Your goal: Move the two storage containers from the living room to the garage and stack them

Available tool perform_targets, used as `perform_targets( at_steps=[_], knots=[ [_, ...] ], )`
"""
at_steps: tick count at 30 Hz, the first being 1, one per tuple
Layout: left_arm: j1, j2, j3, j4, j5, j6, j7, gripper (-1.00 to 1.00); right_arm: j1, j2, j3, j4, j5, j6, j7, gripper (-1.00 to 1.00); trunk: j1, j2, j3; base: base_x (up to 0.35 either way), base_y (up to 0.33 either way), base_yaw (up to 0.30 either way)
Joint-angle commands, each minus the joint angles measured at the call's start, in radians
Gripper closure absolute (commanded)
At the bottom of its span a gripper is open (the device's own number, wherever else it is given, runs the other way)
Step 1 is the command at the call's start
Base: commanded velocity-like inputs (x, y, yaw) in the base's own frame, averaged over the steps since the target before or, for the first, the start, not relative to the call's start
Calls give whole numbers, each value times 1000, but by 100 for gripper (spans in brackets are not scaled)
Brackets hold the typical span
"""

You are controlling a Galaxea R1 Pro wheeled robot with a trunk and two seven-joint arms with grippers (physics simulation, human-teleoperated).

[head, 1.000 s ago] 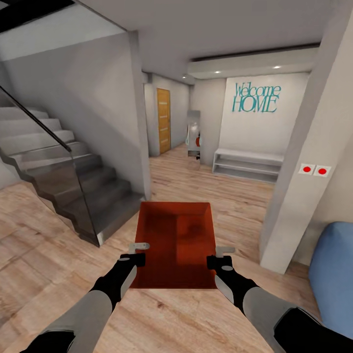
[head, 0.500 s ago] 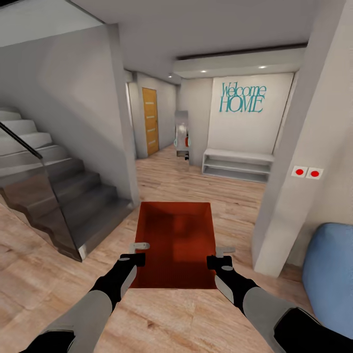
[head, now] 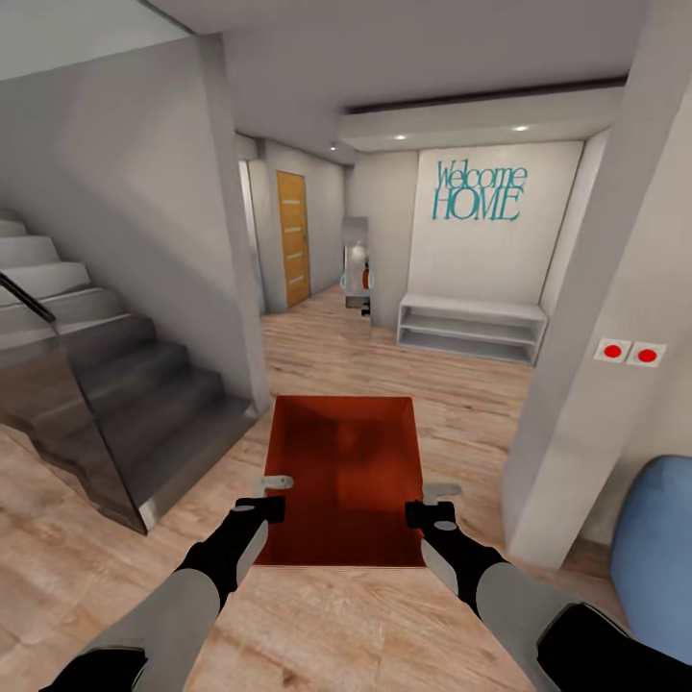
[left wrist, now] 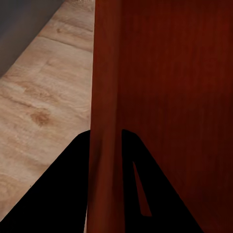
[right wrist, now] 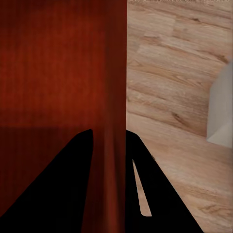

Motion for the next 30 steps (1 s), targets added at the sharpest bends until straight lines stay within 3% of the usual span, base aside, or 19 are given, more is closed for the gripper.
perform_targets(
  at_steps=[1, 30],
  knots=[
    [0, 1, -5, 13, -3, 6, 7, 100, -2, 0, -6, -3, 4, -34, 0, 100, 1, -2, -2, 322, 0, 0],
    [0, 1, -6, 13, -3, 6, 7, 100, -3, 0, -6, -3, 4, -34, 0, 100, 1, -2, -2, 322, 0, 0]
  ],
)
